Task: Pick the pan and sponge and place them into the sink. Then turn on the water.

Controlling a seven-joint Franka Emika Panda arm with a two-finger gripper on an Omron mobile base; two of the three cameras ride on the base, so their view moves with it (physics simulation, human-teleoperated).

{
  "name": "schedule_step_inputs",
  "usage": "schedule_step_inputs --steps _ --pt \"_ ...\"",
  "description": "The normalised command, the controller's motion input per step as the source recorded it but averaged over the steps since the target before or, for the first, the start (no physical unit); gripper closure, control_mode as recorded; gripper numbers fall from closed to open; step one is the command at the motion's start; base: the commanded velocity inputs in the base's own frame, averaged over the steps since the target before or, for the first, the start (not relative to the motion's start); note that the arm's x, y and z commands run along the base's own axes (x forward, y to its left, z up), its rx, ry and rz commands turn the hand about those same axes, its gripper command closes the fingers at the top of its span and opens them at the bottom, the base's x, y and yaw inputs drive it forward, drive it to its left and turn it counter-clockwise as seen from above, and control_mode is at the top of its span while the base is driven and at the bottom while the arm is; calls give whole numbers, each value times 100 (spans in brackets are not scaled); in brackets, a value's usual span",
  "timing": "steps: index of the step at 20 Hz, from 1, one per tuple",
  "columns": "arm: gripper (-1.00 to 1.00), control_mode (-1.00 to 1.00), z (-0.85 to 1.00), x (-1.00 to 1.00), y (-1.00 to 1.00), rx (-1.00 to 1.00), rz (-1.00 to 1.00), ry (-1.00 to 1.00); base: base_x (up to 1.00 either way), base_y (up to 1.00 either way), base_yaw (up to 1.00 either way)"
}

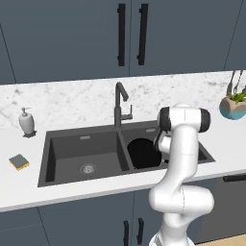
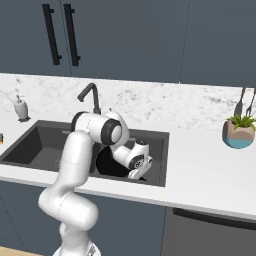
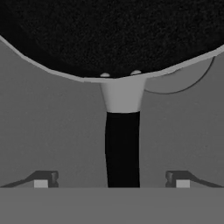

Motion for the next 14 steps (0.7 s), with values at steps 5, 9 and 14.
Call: schedule_step_inputs --steps 5,9,14 --pt "-100 -100 45 -2 2 0 -2 -2 0 0 0" --pt "-100 -100 61 -3 0 0 -5 0 0 0 0" --pt "-100 -100 52 -8 23 0 -9 0 0 0 0"
